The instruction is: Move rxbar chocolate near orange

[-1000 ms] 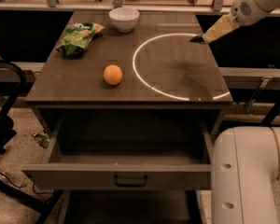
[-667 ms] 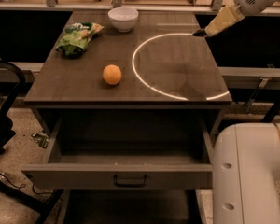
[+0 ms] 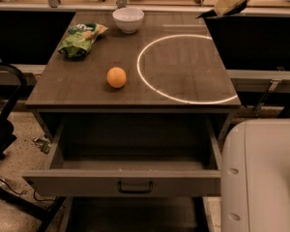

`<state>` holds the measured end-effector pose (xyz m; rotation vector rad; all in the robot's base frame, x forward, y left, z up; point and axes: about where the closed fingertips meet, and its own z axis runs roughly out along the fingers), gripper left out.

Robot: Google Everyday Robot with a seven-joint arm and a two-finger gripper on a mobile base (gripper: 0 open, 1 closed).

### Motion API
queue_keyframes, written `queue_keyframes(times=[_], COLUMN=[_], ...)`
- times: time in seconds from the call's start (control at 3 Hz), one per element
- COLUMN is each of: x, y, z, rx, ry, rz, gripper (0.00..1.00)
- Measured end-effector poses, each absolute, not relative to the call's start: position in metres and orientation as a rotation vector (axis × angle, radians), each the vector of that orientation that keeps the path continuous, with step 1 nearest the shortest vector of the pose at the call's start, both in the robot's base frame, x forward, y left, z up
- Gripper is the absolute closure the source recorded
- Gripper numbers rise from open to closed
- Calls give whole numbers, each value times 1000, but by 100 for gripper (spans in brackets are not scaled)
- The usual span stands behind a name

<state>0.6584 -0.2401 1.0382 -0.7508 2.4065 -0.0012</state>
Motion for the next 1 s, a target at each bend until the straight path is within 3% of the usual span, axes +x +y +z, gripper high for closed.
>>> queue_keyframes(times=[1.0], x=[668], y=[-235], z=[1054], rx=[-702], ry=[2341], rz=[-41], gripper=[100])
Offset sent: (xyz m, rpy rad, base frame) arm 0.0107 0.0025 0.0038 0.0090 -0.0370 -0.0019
